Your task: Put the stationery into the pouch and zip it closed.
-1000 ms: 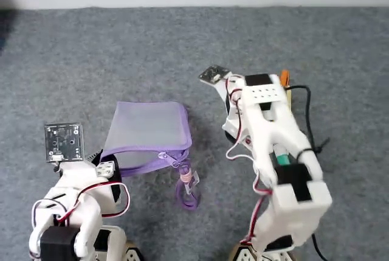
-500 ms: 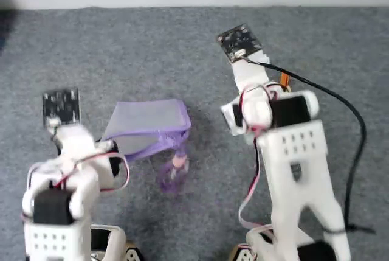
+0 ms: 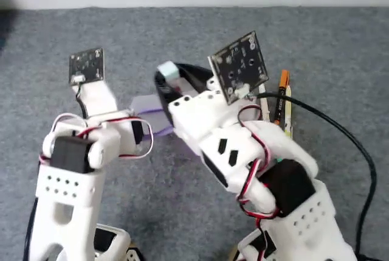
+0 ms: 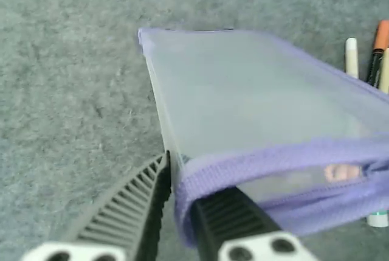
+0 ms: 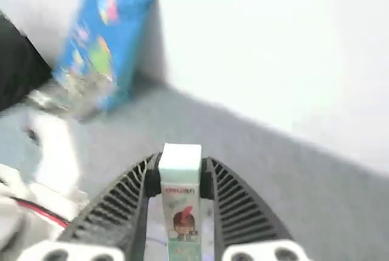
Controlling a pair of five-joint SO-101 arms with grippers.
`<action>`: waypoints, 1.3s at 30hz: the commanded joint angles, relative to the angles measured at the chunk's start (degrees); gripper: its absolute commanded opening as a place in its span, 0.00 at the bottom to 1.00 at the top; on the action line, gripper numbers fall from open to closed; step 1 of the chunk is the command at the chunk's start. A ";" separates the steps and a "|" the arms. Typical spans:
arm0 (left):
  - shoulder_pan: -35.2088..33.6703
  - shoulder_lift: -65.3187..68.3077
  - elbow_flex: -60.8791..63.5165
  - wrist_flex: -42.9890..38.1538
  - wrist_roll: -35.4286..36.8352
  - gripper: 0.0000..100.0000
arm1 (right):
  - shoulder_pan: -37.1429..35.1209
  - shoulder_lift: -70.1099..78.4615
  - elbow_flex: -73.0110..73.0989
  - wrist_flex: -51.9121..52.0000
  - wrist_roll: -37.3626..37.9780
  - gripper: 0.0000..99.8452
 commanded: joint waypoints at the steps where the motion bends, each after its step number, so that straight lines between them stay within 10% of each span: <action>1: 0.53 1.23 -6.46 0.09 0.79 0.01 | -2.24 -1.10 1.58 -6.46 -0.35 0.01; 24: 0.53 3.87 -9.54 -0.18 0.79 0.01 | -1.89 -1.45 17.67 -14.11 -0.53 0.11; 39: 0.53 3.87 -9.63 -0.18 2.64 0.01 | 3.65 -11.30 8.70 8.13 -0.70 0.18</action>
